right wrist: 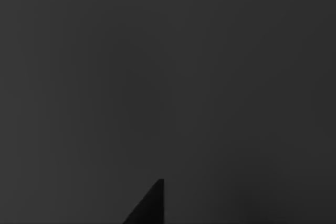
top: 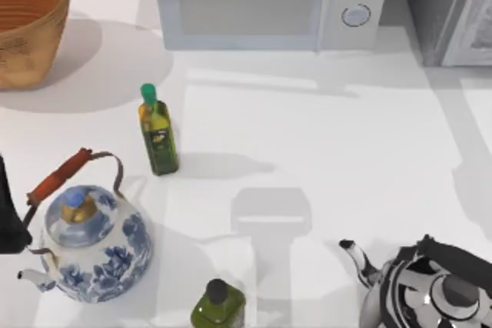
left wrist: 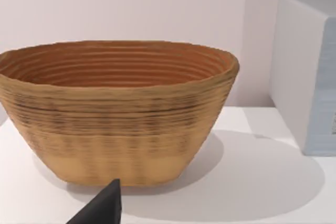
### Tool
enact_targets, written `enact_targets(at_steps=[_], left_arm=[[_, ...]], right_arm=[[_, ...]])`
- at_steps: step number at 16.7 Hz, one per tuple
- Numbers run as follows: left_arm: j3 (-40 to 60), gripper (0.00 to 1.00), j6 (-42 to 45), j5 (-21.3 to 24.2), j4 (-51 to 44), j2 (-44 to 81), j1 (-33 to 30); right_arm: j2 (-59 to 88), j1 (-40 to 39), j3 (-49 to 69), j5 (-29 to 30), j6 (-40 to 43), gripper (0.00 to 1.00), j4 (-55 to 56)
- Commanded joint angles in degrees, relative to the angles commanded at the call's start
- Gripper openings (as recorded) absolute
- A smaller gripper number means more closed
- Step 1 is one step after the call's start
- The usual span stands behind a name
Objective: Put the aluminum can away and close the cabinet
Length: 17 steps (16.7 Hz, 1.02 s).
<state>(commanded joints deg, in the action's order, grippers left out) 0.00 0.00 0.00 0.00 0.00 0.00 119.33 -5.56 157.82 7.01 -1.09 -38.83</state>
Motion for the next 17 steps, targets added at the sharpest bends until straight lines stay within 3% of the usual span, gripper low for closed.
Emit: enact_targets(at_steps=[11,17], left_arm=[[0.00,1.00,0.00,0.00,0.00,0.00,0.00],[0.00,1.00,0.00,0.00,0.00,0.00,0.00]], right_arm=[[-0.52,-0.16,-0.58,0.11,0.03,1.00,0.10],[-14.57,-0.52,-16.37,2.52,-0.03,1.00,3.22]])
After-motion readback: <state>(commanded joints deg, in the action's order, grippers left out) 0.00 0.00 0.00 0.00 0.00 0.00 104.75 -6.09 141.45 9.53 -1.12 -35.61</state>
